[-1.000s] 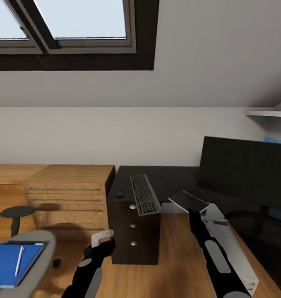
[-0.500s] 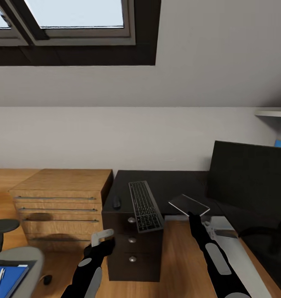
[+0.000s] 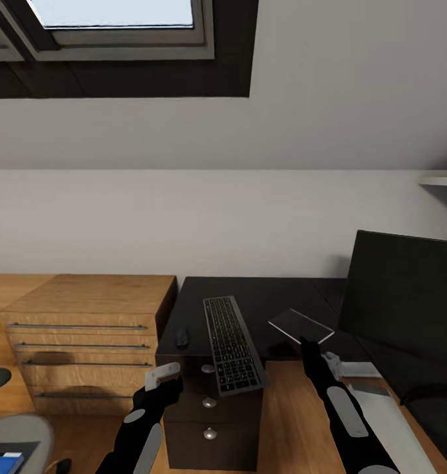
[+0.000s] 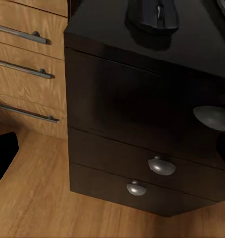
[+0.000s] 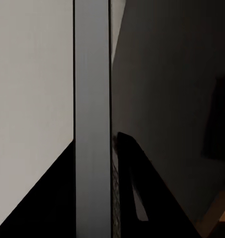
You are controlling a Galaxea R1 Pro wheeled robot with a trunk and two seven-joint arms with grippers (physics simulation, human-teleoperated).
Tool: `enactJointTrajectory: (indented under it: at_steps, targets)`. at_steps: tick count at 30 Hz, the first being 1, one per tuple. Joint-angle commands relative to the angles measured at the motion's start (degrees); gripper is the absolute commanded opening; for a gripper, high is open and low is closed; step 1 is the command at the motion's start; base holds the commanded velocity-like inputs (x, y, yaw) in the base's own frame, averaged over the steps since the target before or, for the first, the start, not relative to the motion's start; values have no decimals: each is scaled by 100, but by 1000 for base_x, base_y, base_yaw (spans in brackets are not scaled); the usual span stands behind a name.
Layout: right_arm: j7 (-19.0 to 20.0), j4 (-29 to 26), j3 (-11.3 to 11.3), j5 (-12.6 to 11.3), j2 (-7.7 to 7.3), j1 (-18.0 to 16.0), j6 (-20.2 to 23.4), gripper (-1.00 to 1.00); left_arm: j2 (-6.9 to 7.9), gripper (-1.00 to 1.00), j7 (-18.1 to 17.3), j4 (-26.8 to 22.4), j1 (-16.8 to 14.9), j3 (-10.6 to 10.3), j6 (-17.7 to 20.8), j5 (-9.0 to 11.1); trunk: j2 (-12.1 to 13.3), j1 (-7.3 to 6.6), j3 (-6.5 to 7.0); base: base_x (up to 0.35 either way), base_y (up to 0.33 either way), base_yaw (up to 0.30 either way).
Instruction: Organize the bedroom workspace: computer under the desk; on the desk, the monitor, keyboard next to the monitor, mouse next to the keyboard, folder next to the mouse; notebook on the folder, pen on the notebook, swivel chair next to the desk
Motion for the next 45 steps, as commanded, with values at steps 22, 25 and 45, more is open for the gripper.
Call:
enactJointTrajectory:
  at_steps: [22, 25, 45]
  targets:
    - [41, 0, -31, -64, 12, -4, 52, -100, -3, 100, 64, -42, -4, -5, 23, 73, -886, 483, -402, 1, 0, 0]
    - [41, -2, -30, -64, 12, -4, 52, -100, -2, 100, 64, -42, -4, -3, 23, 74, -1006, 549, -455, 0, 0, 0]
    - [-259, -3, -22, -30, 4, -4, 38, 100, 1, 100, 58, -42, -4, 7, 23, 81, -1087, 593, -491, 0, 0, 0]
